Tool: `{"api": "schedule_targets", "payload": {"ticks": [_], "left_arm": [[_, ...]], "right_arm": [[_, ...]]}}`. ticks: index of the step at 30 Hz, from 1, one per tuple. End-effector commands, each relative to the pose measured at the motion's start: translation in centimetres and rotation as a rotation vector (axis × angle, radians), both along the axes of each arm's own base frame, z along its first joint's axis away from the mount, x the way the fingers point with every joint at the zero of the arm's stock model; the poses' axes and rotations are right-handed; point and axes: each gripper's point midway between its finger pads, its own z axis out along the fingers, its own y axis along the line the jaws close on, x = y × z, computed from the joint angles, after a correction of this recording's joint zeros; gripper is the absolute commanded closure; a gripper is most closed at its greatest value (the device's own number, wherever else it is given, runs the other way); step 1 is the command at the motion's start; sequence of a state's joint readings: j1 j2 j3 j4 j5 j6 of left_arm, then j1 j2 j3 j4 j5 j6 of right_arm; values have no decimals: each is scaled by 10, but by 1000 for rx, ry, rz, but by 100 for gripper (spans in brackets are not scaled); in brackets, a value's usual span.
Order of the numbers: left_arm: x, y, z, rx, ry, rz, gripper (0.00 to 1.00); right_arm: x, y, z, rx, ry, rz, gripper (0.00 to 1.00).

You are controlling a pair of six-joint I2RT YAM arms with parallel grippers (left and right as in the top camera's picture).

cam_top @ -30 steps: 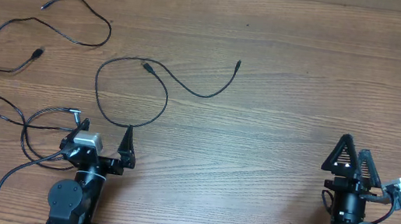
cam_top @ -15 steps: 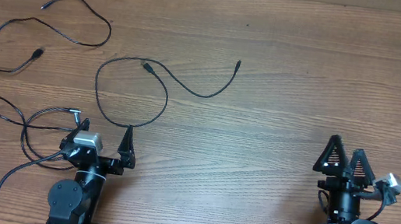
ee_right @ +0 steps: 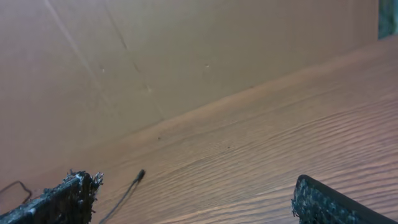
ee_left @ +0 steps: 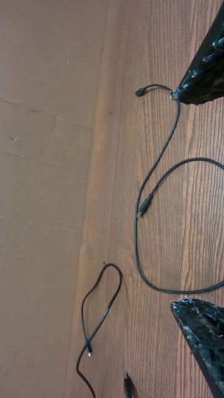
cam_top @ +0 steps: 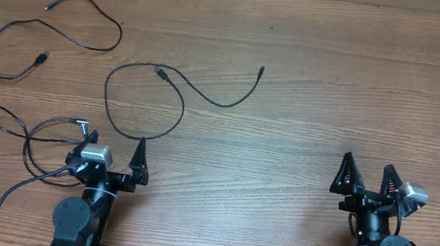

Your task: Untangle cables

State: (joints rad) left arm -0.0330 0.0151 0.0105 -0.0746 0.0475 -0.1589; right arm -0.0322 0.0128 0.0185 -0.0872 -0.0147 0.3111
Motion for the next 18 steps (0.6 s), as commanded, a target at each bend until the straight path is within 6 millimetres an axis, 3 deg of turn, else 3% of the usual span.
{"api": "schedule_targets", "payload": {"ticks": [1, 18], "left_arm": [[0, 1, -1, -13, -4, 5, 0], [0, 1, -1, -13, -4, 6, 1]], "right_arm": [[0, 2, -2, -54, -3, 14, 0], [0, 0, -2, -111, -4, 2, 0]]}}
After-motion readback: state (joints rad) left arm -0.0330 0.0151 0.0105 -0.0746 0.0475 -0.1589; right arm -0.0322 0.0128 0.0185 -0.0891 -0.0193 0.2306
